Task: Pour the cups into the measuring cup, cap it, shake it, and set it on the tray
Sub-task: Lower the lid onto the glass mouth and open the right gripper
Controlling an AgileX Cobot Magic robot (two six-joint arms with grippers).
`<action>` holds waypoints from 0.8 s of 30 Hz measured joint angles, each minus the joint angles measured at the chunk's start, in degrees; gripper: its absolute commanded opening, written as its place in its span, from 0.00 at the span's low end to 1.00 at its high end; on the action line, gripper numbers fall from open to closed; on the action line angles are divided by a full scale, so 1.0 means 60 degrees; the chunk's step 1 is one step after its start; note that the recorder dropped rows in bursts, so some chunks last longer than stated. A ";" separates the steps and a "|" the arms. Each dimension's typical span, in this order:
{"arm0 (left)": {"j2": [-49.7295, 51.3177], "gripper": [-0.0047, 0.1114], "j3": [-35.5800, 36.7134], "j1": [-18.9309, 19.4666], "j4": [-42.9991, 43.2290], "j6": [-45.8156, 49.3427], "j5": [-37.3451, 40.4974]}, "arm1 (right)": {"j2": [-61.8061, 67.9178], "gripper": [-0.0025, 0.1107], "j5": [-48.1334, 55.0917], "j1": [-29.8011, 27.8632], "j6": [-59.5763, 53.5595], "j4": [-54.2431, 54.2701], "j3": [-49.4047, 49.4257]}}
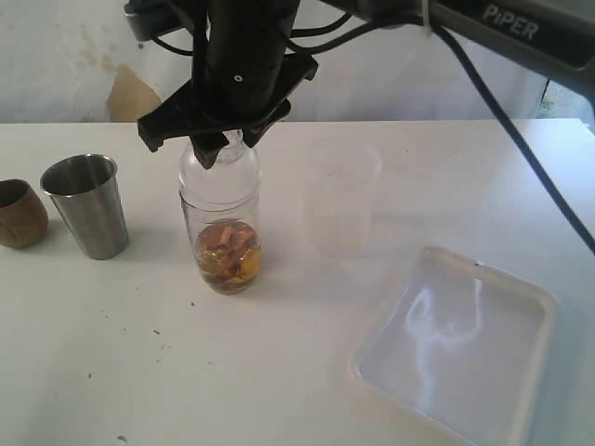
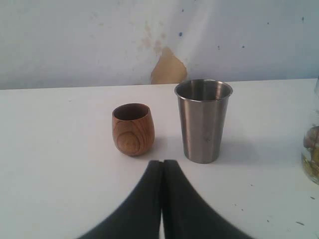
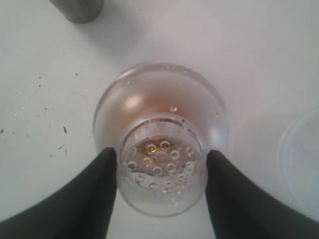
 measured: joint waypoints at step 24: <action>0.0000 0.04 0.0000 0.0000 0.0000 0.0000 0.0000 | 0.0427 0.21 -0.0357 -0.0014 0.0036 0.0142 -0.0043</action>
